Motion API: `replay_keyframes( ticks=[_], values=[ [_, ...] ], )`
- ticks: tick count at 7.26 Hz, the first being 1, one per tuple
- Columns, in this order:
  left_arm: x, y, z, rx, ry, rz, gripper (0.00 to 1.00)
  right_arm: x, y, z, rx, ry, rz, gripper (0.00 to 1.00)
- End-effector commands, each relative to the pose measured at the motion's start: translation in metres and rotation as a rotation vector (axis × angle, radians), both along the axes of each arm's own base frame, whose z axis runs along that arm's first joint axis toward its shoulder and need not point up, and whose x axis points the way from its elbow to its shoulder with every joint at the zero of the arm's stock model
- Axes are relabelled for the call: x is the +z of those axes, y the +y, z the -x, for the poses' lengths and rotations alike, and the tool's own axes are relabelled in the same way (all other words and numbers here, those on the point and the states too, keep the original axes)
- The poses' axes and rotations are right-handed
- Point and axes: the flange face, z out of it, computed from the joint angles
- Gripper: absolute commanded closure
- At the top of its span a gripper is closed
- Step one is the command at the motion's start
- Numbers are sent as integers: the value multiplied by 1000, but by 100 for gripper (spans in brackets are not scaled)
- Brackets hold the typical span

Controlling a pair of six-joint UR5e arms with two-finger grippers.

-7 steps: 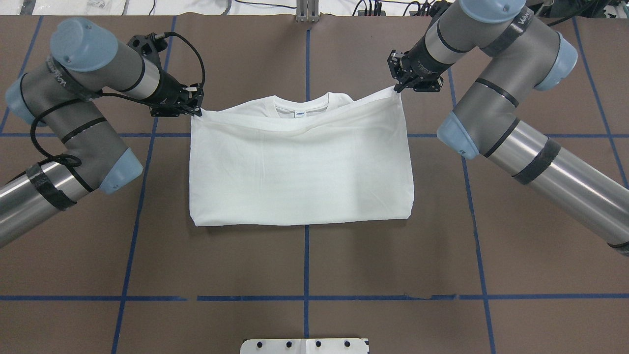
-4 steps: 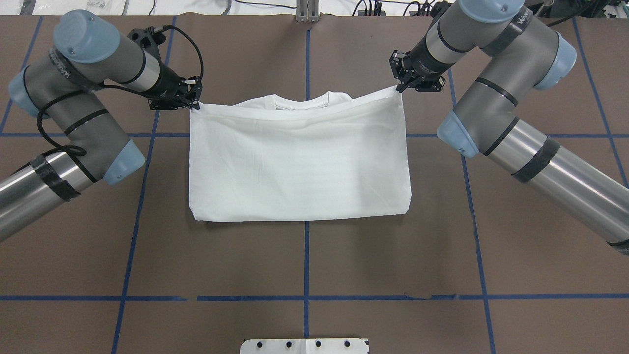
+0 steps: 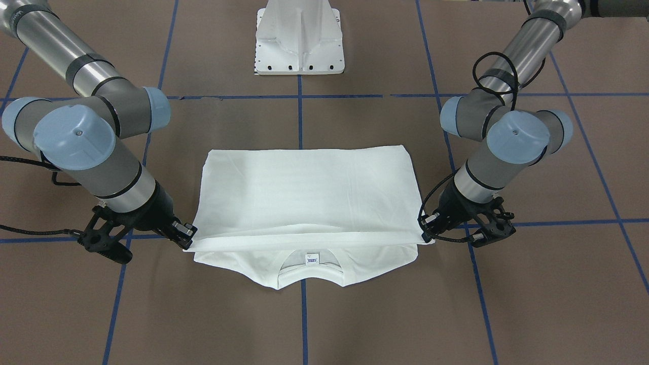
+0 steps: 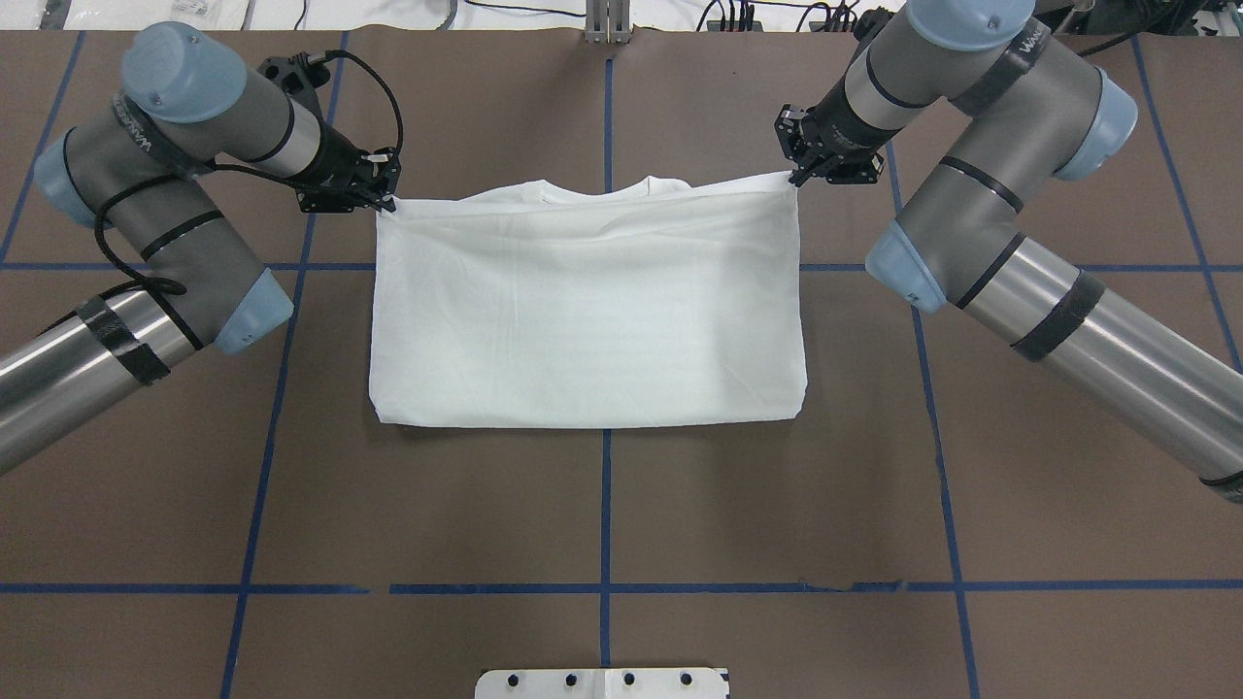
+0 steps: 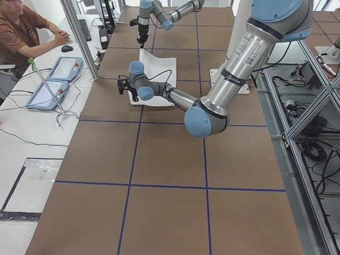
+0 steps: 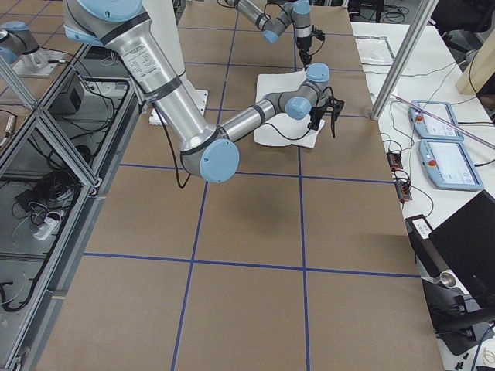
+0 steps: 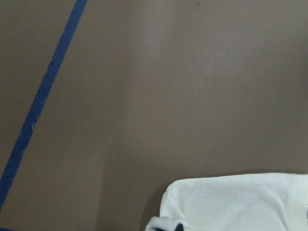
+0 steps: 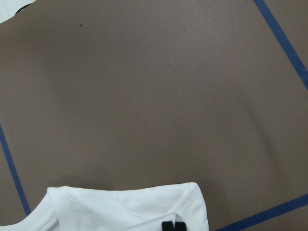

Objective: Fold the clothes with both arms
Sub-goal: 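Lower the hem onto the collar and open both grippers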

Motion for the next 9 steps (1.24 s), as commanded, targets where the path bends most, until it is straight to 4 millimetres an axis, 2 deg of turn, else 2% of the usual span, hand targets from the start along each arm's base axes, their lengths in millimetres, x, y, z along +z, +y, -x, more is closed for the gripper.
replay_keyframes(
  ticks=[1, 2, 3, 4, 5, 6, 9],
  values=[
    [-7, -1, -1, 1, 6, -8, 100, -7, 2, 3, -5, -8, -7, 100],
    [-9, -1, 0, 2, 9, -13, 100, -10, 5, 5, -11, -14, -13, 100],
    [-10, 0, -2, 3, 9, -13, 66, -9, 9, 11, -20, -12, -13, 100],
    [-12, 0, -2, 3, 10, -17, 20, -5, 9, 11, -20, -9, -10, 100],
    [-11, 0, -1, 1, 7, -15, 1, 0, 7, 13, -11, 3, -3, 35],
    [-10, 0, -1, 1, 6, -14, 1, 1, 7, 14, 1, 15, -13, 0],
    [-8, 0, 0, 1, 4, -13, 1, 3, 7, 9, -26, 19, -44, 0]
  ],
)
